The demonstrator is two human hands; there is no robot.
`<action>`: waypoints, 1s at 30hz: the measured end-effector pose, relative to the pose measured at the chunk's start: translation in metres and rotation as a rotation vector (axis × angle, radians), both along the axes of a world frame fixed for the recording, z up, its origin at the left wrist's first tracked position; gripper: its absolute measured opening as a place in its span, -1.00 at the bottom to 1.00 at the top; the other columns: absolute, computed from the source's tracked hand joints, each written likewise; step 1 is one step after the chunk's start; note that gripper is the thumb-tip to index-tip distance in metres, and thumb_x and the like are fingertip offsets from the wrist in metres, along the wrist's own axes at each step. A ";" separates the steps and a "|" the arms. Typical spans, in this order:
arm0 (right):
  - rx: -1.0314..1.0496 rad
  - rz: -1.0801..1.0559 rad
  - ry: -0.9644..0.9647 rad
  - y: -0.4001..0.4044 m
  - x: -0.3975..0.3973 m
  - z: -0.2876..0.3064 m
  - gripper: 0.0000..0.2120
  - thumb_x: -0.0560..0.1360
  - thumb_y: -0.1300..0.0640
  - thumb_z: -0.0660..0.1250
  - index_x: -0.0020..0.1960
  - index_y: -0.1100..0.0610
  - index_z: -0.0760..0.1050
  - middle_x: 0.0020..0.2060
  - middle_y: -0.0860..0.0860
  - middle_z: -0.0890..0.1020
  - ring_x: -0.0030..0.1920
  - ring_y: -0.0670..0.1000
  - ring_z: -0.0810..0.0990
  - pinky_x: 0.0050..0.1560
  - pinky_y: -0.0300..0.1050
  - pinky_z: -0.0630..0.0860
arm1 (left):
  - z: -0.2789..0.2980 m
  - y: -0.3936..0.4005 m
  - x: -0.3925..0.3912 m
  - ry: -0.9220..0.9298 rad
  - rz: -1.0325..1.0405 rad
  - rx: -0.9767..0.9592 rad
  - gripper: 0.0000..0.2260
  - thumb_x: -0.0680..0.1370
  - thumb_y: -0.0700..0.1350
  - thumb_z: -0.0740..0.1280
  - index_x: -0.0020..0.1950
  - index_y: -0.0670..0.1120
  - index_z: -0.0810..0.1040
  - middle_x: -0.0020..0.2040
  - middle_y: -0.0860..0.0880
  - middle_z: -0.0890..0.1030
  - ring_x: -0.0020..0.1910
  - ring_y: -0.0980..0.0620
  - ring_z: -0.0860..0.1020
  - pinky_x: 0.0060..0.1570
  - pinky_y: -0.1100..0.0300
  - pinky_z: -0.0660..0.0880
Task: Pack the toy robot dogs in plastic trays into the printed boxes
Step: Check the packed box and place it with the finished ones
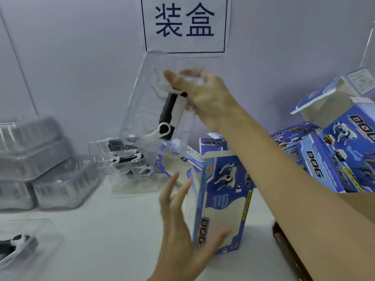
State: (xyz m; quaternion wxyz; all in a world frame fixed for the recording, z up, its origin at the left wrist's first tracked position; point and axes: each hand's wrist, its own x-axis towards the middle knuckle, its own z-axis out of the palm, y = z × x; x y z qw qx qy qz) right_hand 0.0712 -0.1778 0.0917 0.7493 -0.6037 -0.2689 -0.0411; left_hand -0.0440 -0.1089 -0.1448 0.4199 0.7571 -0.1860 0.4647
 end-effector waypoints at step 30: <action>-0.476 0.000 -0.168 -0.090 0.024 -0.047 -0.46 0.32 -0.26 0.55 0.21 -0.07 0.59 -0.07 -0.09 0.75 -0.11 -0.10 0.72 -0.13 -0.34 0.58 | 0.017 0.057 0.008 0.558 -0.070 -0.114 -0.24 0.31 0.44 0.48 0.39 0.39 0.18 0.32 0.34 0.58 0.33 0.14 0.53 0.32 -0.12 0.51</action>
